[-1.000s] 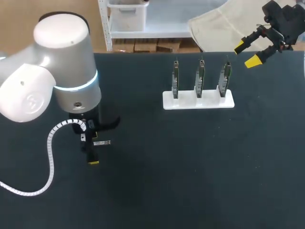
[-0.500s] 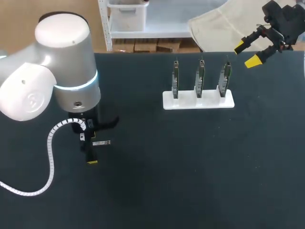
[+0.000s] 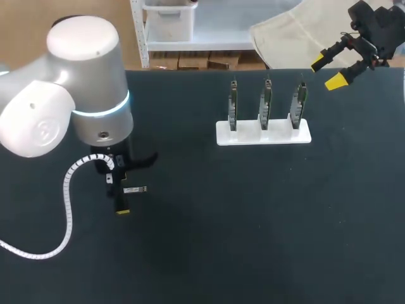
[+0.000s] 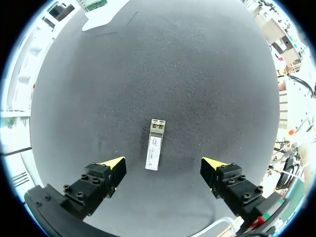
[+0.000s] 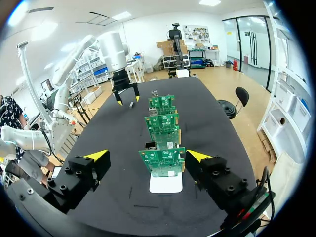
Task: Pick up the optical module with the left hand, and insert it into the network port with the right hand.
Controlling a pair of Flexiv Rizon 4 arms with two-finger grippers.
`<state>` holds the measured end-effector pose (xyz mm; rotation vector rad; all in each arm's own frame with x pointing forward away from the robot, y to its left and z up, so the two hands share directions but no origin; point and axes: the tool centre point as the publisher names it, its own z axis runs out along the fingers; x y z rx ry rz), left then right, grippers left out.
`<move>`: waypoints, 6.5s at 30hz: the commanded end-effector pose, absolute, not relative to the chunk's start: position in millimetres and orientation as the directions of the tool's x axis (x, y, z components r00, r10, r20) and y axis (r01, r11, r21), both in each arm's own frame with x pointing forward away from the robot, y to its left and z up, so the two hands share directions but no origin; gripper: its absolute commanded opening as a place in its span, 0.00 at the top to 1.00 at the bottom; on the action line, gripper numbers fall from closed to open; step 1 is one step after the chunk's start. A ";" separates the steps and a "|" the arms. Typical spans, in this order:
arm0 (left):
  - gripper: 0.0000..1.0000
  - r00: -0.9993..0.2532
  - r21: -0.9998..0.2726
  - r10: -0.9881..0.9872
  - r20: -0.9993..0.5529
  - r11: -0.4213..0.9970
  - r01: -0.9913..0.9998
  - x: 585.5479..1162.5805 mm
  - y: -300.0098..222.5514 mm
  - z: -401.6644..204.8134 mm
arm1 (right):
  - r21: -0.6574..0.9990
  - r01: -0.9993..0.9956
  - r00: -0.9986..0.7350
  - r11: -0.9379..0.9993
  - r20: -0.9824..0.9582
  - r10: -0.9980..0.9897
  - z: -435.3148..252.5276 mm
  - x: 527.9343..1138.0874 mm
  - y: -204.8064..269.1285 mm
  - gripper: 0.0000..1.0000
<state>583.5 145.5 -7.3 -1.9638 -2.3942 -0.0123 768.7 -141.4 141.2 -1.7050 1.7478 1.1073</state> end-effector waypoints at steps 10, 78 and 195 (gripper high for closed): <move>0.00 -0.184 -0.034 0.982 0.038 0.185 0.982 587.0 142.5 -9.5 | 0.230 -0.969 -0.130 -0.093 -0.788 -0.602 141.1 770.5 -141.4 0.00; 1.00 -0.200 -0.066 0.980 0.022 0.201 0.977 582.3 138.6 -12.6 | 0.230 -0.969 -0.130 -0.093 -0.788 -0.602 141.1 770.5 -141.4 0.00; 1.00 0.383 0.383 0.168 -0.909 -0.028 0.923 816.2 -221.8 254.7 | 0.230 -0.969 -0.130 -0.093 -0.788 -0.602 141.1 770.5 -141.4 0.00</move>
